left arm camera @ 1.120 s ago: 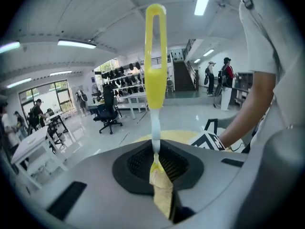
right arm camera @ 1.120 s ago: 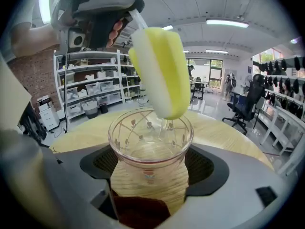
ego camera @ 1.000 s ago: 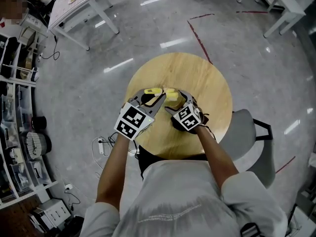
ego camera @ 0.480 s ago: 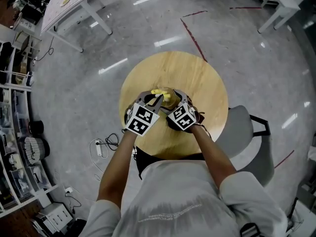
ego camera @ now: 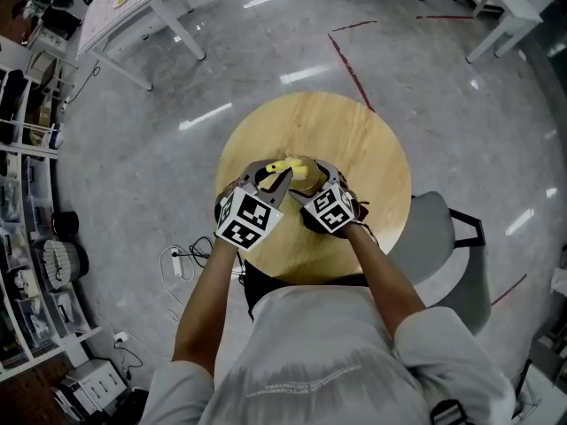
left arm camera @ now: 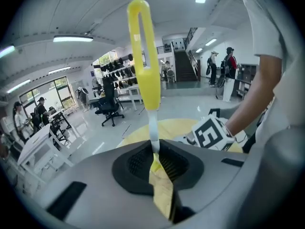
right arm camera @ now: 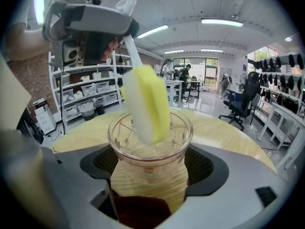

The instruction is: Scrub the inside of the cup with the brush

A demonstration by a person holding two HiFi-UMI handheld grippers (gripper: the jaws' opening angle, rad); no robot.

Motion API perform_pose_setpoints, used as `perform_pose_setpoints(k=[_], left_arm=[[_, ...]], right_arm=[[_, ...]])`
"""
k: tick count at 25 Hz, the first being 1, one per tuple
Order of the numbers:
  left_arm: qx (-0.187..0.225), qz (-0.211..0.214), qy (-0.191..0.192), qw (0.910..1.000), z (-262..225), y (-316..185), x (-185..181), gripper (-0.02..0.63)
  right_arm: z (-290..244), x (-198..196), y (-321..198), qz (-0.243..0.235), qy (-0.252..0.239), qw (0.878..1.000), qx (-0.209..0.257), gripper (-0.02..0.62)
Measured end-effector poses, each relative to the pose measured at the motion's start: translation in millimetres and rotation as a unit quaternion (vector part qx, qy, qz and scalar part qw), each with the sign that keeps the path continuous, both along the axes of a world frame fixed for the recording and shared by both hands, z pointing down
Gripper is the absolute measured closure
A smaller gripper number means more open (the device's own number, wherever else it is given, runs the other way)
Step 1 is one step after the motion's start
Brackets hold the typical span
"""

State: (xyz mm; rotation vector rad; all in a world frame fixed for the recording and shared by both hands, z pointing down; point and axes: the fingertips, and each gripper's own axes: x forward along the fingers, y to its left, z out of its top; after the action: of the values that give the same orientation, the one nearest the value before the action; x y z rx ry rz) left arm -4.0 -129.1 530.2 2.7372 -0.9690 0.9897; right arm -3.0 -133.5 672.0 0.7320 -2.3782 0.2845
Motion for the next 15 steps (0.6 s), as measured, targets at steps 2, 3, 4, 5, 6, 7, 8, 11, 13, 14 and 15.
perform_pose_setpoints(k=[2, 3, 4, 5, 6, 7, 8, 11, 13, 14, 15], left_arm=[[0.002, -0.012, 0.043, 0.9990, -31, -6, -4, 0.558], [0.001, -0.019, 0.066, 0.9976, -44, -9, -8, 0.560], [-0.006, -0.024, 0.088, 0.9958, -54, -11, -11, 0.560], [-0.016, -0.026, 0.107, 0.9938, -60, -13, -14, 0.560], [-0.027, -0.024, 0.121, 0.9920, -64, -13, -15, 0.560], [-0.035, -0.020, 0.127, 0.9911, -64, -12, -16, 0.560], [-0.042, -0.015, 0.125, 0.9912, -62, -12, -16, 0.560], [-0.062, 0.007, 0.093, 0.9937, -41, -8, -9, 0.560], [-0.074, 0.022, 0.071, 0.9945, -22, -8, 0, 0.560], [-0.078, 0.027, 0.059, 0.9948, -13, -9, 3, 0.560], [-0.080, 0.033, 0.047, 0.9951, -3, -10, 7, 0.560]], right_arm=[[0, -1, 0, 0.000, 0.001, 1.000, 0.000, 0.169], [0, -1, -1, 0.000, 0.002, 1.000, 0.000, 0.169], [0, -1, -1, -0.001, 0.002, 1.000, 0.000, 0.169], [0, -1, -1, 0.000, 0.002, 1.000, -0.001, 0.169], [1, -1, -1, 0.000, 0.002, 1.000, -0.001, 0.169], [0, -1, -1, 0.001, 0.002, 1.000, -0.001, 0.169], [0, -2, -1, 0.001, 0.002, 1.000, -0.002, 0.169], [-1, -4, 0, 0.000, 0.003, 1.000, -0.002, 0.169], [-1, -5, -1, 0.001, 0.004, 1.000, -0.002, 0.169], [-1, -5, -1, 0.001, 0.004, 1.000, -0.002, 0.169], [-1, -6, -2, 0.000, 0.005, 1.000, -0.002, 0.169]])
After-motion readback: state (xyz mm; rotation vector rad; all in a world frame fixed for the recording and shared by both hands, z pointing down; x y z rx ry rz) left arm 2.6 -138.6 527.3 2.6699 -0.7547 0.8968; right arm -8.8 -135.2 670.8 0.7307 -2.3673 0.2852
